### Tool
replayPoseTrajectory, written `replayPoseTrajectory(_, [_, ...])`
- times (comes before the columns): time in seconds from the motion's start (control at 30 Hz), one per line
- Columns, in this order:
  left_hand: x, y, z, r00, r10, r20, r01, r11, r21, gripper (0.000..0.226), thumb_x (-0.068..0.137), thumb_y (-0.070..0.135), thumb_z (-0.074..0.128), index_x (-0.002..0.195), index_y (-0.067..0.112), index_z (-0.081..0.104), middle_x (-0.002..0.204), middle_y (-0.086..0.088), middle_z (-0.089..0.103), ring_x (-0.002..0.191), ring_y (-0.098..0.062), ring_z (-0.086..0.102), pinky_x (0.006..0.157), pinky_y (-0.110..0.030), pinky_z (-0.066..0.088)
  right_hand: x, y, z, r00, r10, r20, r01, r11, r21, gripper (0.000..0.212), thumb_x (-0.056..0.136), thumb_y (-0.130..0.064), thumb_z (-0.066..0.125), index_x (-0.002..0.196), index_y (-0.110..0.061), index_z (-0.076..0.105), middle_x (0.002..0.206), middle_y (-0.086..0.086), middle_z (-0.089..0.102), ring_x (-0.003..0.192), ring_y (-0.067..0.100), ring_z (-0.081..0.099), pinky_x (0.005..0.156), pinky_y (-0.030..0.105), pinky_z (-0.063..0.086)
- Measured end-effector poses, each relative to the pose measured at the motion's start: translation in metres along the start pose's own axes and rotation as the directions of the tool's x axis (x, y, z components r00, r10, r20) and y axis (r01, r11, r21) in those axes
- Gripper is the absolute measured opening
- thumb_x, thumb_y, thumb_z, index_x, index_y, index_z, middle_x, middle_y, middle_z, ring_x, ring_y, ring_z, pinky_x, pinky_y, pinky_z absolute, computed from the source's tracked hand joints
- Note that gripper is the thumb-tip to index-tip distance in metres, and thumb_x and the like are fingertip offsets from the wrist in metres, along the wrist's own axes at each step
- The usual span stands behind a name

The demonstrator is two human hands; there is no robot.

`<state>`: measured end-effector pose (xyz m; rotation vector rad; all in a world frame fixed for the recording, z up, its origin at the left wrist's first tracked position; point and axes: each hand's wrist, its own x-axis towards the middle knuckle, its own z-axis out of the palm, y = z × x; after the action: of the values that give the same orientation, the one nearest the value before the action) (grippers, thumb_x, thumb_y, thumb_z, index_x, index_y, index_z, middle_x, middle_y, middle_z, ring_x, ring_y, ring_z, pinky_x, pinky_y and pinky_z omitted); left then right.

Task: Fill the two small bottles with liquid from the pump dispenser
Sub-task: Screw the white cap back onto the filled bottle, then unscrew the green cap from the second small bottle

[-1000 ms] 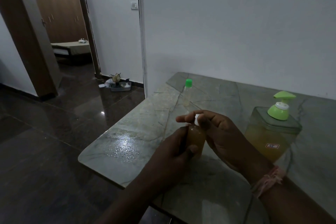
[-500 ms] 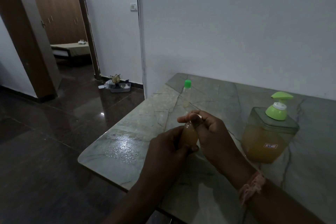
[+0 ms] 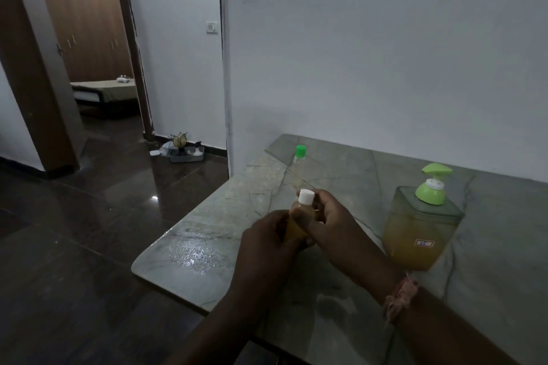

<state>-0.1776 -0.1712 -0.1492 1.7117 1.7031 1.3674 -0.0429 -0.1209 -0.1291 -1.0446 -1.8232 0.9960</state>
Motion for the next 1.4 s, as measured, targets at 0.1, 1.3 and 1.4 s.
replayPoseTrajectory(0.1, [0.004,0.001,-0.001,1.000,0.010,0.007,-0.010,1.000,-0.013,0.034,0.087,0.026,0.077,0.120,0.024,0.070,0.096,0.018,0.070,0.076,0.018,0.058,0.066,0.003,0.043,0.004,0.005,-0.003,1.000,0.013,-0.020,-0.014,0.997,-0.070,0.050,0.088,-0.039,0.072,0.133,-0.026,0.054,0.118,-0.004,0.065,0.102,0.012,0.065,0.080,0.035,0.061])
replayPoseTrajectory(1.3, [0.165,-0.011,0.065,0.994,-0.077,-0.075,0.081,0.995,0.054,0.026,0.093,0.028,0.067,0.109,0.008,0.065,0.109,-0.009,0.072,0.096,-0.025,0.066,0.072,-0.029,0.040,0.100,0.048,-0.022,0.659,0.026,-0.752,-0.255,0.948,-0.191,0.061,0.092,-0.024,0.070,0.142,-0.008,0.040,0.140,0.019,0.046,0.127,0.036,0.047,0.104,0.043,0.042])
replayPoseTrajectory(1.4, [0.144,-0.001,0.054,0.999,-0.030,-0.026,0.030,0.999,0.023,0.026,0.094,0.026,0.066,0.112,0.007,0.064,0.109,-0.009,0.071,0.085,-0.016,0.059,0.061,-0.025,0.036,0.085,0.037,-0.013,0.725,-0.057,-0.687,-0.162,0.955,-0.250,0.039,0.097,-0.036,0.058,0.126,-0.011,0.052,0.121,0.012,0.055,0.110,0.027,0.056,0.089,0.036,0.050])
